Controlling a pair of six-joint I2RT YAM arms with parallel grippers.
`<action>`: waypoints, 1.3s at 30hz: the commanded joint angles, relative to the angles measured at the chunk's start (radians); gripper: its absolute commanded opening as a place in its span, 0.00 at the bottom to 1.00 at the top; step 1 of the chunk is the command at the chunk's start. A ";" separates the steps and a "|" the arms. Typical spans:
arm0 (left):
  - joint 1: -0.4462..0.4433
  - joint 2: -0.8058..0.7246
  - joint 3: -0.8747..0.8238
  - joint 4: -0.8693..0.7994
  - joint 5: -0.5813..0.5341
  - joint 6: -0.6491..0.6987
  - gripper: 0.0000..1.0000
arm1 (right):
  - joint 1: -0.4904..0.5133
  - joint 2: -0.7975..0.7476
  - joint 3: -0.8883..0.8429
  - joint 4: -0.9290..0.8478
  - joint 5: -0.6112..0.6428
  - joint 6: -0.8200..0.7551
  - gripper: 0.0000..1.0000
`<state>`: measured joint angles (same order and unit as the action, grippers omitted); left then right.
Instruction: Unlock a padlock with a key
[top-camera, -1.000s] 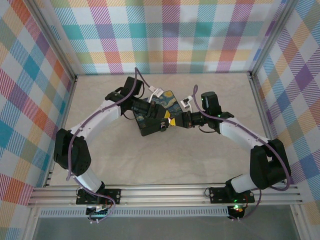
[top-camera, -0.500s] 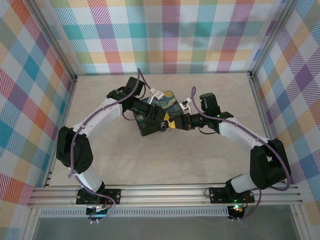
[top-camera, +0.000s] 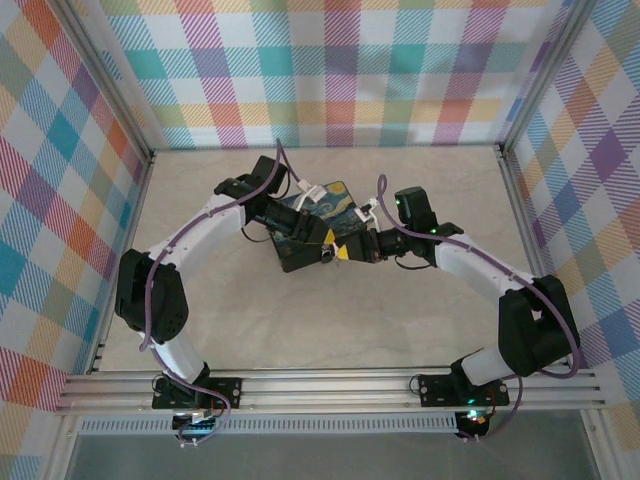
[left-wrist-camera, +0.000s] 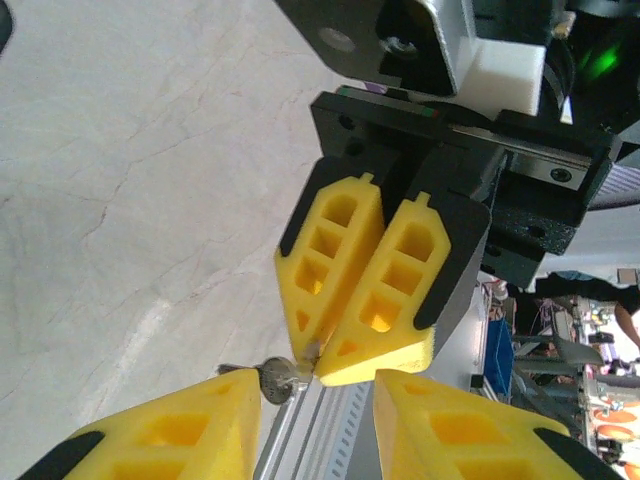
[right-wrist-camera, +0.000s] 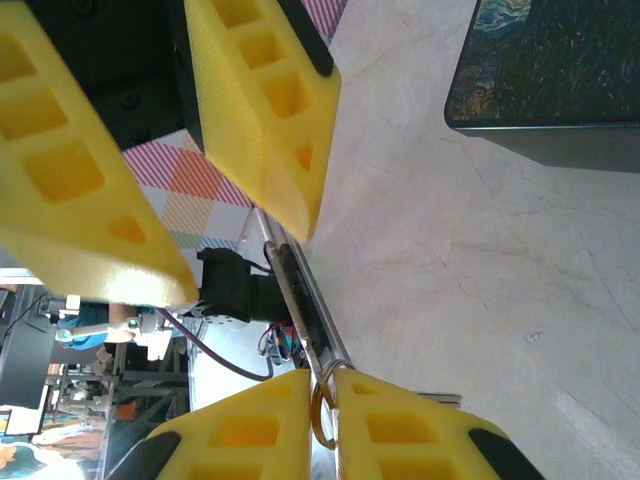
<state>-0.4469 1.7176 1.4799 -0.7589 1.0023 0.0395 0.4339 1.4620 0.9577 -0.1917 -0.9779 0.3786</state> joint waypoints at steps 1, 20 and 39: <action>0.034 -0.015 0.029 -0.034 0.005 0.034 0.36 | 0.008 0.008 0.033 -0.025 -0.011 -0.038 0.15; 0.030 0.028 0.015 -0.089 0.061 0.110 0.35 | 0.048 0.057 0.094 -0.051 -0.048 -0.058 0.15; 0.016 0.035 0.012 -0.128 0.074 0.156 0.22 | 0.055 0.073 0.109 -0.054 -0.025 -0.058 0.15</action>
<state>-0.4232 1.7569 1.5002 -0.8574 1.0458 0.1627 0.4839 1.5246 1.0363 -0.2306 -0.9890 0.3496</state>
